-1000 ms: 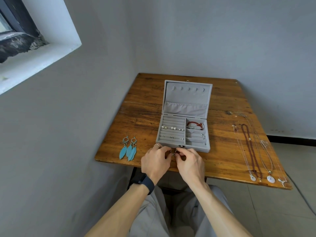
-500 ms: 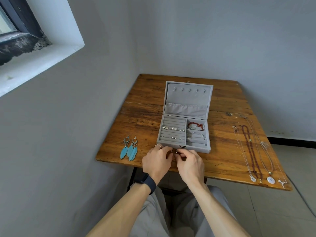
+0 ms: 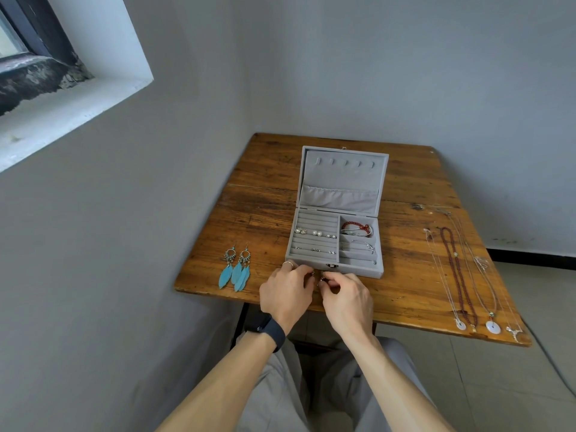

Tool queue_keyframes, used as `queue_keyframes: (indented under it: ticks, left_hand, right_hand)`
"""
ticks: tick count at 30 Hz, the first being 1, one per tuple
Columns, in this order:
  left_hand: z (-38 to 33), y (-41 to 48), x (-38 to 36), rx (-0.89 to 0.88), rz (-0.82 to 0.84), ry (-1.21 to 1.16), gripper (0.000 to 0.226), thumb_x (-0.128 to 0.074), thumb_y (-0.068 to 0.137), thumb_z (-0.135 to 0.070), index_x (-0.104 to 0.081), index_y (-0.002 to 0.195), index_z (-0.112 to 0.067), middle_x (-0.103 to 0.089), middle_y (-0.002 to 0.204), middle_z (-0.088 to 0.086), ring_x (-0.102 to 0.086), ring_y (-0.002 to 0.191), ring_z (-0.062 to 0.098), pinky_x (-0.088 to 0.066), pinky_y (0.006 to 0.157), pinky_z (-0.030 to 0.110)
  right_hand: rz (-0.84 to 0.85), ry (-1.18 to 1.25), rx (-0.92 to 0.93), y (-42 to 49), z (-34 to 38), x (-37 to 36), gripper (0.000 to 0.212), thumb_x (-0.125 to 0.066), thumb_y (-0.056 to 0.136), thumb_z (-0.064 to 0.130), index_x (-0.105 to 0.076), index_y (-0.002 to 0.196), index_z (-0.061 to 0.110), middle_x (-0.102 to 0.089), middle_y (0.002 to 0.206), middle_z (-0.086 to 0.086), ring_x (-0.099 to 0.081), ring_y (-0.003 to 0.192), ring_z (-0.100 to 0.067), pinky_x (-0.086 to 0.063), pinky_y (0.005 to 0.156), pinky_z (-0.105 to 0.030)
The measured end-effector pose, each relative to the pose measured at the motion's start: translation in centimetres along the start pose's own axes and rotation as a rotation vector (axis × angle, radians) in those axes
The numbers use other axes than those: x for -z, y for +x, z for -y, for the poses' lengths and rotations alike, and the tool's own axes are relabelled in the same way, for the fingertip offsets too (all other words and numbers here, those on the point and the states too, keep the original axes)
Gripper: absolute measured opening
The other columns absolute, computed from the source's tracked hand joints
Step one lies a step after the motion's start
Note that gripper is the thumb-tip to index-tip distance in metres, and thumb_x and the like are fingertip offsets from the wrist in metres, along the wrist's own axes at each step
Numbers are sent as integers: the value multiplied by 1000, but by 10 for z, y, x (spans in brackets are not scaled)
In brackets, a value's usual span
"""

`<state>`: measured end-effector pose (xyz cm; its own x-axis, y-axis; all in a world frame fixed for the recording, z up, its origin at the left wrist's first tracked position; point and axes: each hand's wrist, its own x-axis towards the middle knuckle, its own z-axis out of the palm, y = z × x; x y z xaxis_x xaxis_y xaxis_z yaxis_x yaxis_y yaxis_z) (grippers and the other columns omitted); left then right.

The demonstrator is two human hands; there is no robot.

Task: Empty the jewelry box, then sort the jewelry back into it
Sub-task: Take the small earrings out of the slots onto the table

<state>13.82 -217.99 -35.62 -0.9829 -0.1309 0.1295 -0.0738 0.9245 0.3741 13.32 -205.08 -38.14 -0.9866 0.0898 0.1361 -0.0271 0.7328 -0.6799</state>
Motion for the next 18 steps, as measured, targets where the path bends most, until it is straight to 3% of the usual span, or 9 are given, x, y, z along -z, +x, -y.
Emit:
queue_keyframes:
  ticks: [6,18]
  left_hand:
    - [-1,0,0,-12,-12,0,29,-52,100,-40,-65,124,-32,-64,118,-4,-65,103,19,-56,74,35]
    - [-1,0,3,-21,6,-4,31,-50,101,-36,-63,128,-31,-63,122,-6,-64,107,17,-56,77,34]
  right_hand:
    - [15,2,14,3,0,-1,29,-68,93,30,-71,122,27,-68,111,6,-65,101,-15,-49,77,-22]
    - [-13,61,71,-1,-5,2,30,-69,92,23,-72,122,26,-70,107,8,-66,98,-11,-43,74,-14]
